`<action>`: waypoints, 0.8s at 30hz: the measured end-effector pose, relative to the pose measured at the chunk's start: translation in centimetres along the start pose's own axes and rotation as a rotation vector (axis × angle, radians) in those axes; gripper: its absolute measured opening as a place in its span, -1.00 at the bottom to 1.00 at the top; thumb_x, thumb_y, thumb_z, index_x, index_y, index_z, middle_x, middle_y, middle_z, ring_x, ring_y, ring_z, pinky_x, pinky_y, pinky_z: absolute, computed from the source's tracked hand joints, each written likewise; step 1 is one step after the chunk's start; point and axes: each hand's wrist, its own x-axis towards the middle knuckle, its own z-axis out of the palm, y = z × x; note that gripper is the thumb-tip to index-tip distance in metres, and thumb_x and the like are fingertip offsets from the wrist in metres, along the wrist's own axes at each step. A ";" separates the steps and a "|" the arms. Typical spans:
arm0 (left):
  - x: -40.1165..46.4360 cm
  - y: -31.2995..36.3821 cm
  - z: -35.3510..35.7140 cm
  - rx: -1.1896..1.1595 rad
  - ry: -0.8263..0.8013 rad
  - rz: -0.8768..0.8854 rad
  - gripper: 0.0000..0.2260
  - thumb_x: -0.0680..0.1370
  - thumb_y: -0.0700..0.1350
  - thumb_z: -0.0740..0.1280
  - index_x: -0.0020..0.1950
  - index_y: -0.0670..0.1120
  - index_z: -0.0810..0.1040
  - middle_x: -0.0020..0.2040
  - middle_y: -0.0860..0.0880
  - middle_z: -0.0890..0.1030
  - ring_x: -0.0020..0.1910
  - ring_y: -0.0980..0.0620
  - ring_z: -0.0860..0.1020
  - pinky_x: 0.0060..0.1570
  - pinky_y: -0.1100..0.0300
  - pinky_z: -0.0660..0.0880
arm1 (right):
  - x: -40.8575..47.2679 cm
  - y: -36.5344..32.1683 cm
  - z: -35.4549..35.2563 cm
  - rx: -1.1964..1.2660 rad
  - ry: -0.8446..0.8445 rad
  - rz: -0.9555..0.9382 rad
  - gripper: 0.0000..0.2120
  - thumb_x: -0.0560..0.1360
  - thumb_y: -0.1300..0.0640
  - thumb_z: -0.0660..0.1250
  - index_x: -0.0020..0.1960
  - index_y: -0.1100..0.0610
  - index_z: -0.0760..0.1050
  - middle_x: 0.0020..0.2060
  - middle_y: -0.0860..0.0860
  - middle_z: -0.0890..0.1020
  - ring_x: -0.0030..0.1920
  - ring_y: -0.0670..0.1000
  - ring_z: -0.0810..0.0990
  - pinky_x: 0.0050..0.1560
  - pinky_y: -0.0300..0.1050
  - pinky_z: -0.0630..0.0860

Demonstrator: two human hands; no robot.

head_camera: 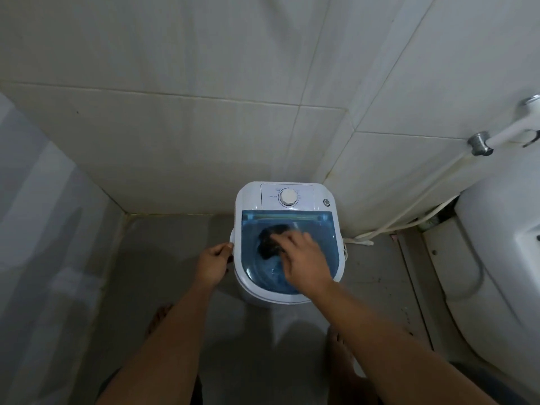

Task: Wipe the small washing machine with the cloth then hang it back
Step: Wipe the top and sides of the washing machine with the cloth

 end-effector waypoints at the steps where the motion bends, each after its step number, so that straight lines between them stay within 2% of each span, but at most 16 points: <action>1: 0.2 -0.1 0.0 -0.001 -0.001 -0.005 -0.79 0.64 -0.05 0.28 0.19 -0.06 0.63 0.12 -0.14 0.68 0.15 -0.12 0.63 0.20 -0.08 0.51 | -0.5 -0.6 -0.1 0.003 -0.067 -0.101 -0.52 0.52 0.14 0.35 0.43 -0.03 0.47 0.22 0.03 0.57 0.15 0.15 0.52 0.14 0.15 0.57; 4: 0.5 -0.4 0.0 -0.014 0.000 -0.013 -0.78 0.63 -0.04 0.29 0.20 -0.06 0.62 0.15 -0.16 0.68 0.17 -0.14 0.63 0.23 -0.12 0.52 | -0.9 -1.3 -2.1 0.154 -0.246 -0.313 -0.54 0.56 0.14 0.34 0.45 -0.03 0.46 0.24 0.00 0.56 0.22 0.06 0.50 0.27 -0.05 0.46; 6: 0.6 -0.5 0.1 -0.014 -0.003 -0.009 -0.76 0.63 -0.03 0.29 0.23 -0.08 0.61 0.16 -0.16 0.67 0.18 -0.14 0.62 0.25 -0.14 0.52 | 0.2 -0.5 -4.1 0.240 -0.197 -0.279 -0.55 0.56 0.18 0.35 0.45 0.02 0.47 0.23 0.02 0.58 0.24 0.05 0.50 0.31 -0.09 0.44; 8: 0.8 -0.6 0.0 -0.007 -0.007 -0.011 -0.73 0.64 -0.03 0.28 0.27 -0.10 0.60 0.17 -0.15 0.67 0.19 -0.12 0.61 0.26 -0.13 0.51 | 1.8 2.2 -5.4 0.239 -0.006 -0.132 -0.55 0.55 0.20 0.33 0.44 0.06 0.48 0.21 0.06 0.60 0.21 0.09 0.53 0.28 -0.04 0.50; 10: 0.8 -0.6 0.0 -0.007 -0.004 -0.011 -0.71 0.64 -0.03 0.27 0.29 -0.11 0.60 0.16 -0.15 0.67 0.19 -0.12 0.61 0.25 -0.12 0.50 | 3.1 5.7 -6.0 0.155 0.149 0.113 -0.54 0.54 0.20 0.29 0.44 0.07 0.48 0.20 0.10 0.59 0.18 0.16 0.55 0.23 0.05 0.53; 12: 0.8 -0.7 0.0 -0.011 0.007 -0.009 -0.71 0.64 -0.03 0.28 0.28 -0.11 0.61 0.13 -0.14 0.69 0.18 -0.11 0.63 0.24 -0.11 0.51 | 3.5 7.8 -5.6 0.128 0.186 0.385 -0.55 0.54 0.22 0.29 0.43 0.09 0.48 0.20 0.16 0.57 0.17 0.25 0.56 0.22 0.09 0.53; 14: 0.9 -0.8 0.0 -0.012 0.016 -0.014 -0.71 0.63 -0.02 0.29 0.28 -0.11 0.61 0.11 -0.13 0.70 0.15 -0.11 0.64 0.23 -0.11 0.52 | 3.1 7.2 -4.1 0.100 0.203 0.501 -0.55 0.54 0.22 0.29 0.43 0.09 0.48 0.20 0.17 0.57 0.14 0.27 0.56 0.21 0.15 0.54; 17: 1.1 -1.0 0.0 -0.008 0.006 -0.017 -0.71 0.63 -0.01 0.29 0.28 -0.09 0.61 0.11 -0.11 0.70 0.15 -0.08 0.64 0.23 -0.10 0.53 | 1.6 3.3 -1.1 0.004 0.206 0.380 -0.54 0.54 0.17 0.28 0.43 0.05 0.47 0.21 0.12 0.58 0.14 0.24 0.53 0.15 0.20 0.56; 19: 1.2 -1.1 0.0 0.001 0.001 -0.018 -0.70 0.63 0.01 0.29 0.29 -0.09 0.61 0.13 -0.10 0.69 0.16 -0.07 0.64 0.21 -0.08 0.53 | 0.7 0.5 -0.1 0.072 0.106 0.212 -0.54 0.55 0.14 0.28 0.45 0.04 0.46 0.24 0.11 0.56 0.17 0.21 0.51 0.20 0.20 0.54; 22: 1.2 -1.1 -0.2 0.019 0.002 -0.017 -0.68 0.62 0.03 0.30 0.29 -0.10 0.61 0.13 -0.12 0.69 0.17 -0.09 0.63 0.18 -0.07 0.54 | -0.2 -1.2 -0.9 0.242 -0.101 -0.163 -0.55 0.56 0.18 0.33 0.45 0.08 0.46 0.23 0.10 0.56 0.22 0.15 0.52 0.34 0.02 0.48; 24: 1.1 -1.1 -0.3 0.021 0.001 -0.020 -0.69 0.63 0.02 0.29 0.30 -0.10 0.60 0.13 -0.11 0.68 0.16 -0.09 0.63 0.18 -0.06 0.53 | 0.2 0.0 -2.4 0.243 -0.048 -0.190 -0.55 0.56 0.20 0.33 0.45 0.11 0.47 0.23 0.13 0.57 0.24 0.15 0.52 0.36 0.00 0.47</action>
